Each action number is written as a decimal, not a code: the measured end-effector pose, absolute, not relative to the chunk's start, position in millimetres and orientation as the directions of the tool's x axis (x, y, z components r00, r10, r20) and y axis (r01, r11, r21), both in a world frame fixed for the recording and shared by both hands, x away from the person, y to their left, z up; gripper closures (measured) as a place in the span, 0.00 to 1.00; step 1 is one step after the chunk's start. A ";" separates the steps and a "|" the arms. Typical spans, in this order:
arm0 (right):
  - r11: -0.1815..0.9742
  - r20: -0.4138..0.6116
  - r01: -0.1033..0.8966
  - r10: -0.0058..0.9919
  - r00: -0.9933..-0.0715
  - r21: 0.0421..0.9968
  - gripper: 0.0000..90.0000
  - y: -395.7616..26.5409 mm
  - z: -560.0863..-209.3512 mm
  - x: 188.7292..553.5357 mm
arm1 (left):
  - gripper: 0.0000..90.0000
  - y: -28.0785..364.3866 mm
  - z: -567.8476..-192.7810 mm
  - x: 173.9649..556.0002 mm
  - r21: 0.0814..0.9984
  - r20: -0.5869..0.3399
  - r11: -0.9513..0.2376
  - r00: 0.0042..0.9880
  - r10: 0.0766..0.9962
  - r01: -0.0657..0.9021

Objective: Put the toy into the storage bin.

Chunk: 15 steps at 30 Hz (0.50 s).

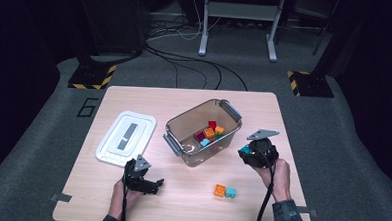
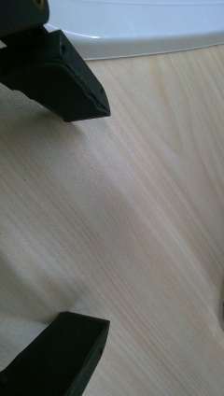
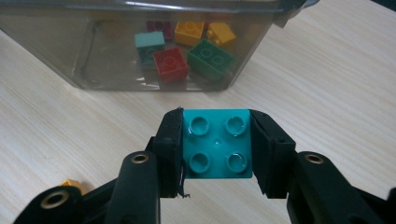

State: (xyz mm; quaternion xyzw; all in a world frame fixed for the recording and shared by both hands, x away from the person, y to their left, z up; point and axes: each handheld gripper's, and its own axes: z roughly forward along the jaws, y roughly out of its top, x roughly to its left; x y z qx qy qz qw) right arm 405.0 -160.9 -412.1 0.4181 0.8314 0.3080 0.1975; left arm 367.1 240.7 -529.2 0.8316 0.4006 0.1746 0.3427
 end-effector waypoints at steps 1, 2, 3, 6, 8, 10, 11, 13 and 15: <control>0.465 -0.074 0.569 0.813 -0.577 0.678 0.65 -160.9 -410.4 406.1 | 0.01 241.1 -528.9 367.2 0.707 0.018 -0.449 0.621 0.784 0.546; 0.464 -0.074 0.567 0.814 -0.577 0.680 0.65 -160.6 -408.9 406.8 | 0.01 240.8 -529.1 367.2 0.710 0.017 -0.445 0.618 0.786 0.546; 0.462 -0.075 0.566 0.815 -0.575 0.682 0.65 -160.3 -407.3 407.4 | 0.01 240.7 -529.2 367.1 0.710 0.015 -0.443 0.618 0.786 0.547; 0.465 -0.083 0.558 0.813 -0.576 0.688 0.65 -159.7 -401.8 409.7 | 0.01 241.2 -528.8 367.3 0.707 0.021 -0.452 0.622 0.783 0.544; 0.465 -0.081 0.556 0.812 -0.578 0.689 0.65 -159.1 -398.7 411.2 | 0.01 241.3 -528.8 367.3 0.706 0.022 -0.452 0.622 0.783 0.544; 0.468 -0.087 0.551 0.810 -0.579 0.691 0.65 -158.6 -396.0 412.7 | 0.01 241.2 -528.8 367.2 0.707 0.020 -0.451 0.621 0.783 0.545; 0.469 -0.089 0.548 0.810 -0.580 0.693 0.65 -158.3 -394.4 413.4 | 0.01 241.1 -528.9 367.2 0.707 0.019 -0.450 0.621 0.784 0.546; 0.470 -0.093 0.545 0.810 -0.579 0.695 0.65 -157.5 -390.9 415.0 | 0.01 241.2 -528.8 367.3 0.707 0.020 -0.451 0.622 0.783 0.545; 0.473 -0.099 0.538 0.807 -0.582 0.697 0.65 -156.9 -386.7 417.3 | 0.01 241.3 -528.8 367.4 0.706 0.022 -0.453 0.623 0.782 0.544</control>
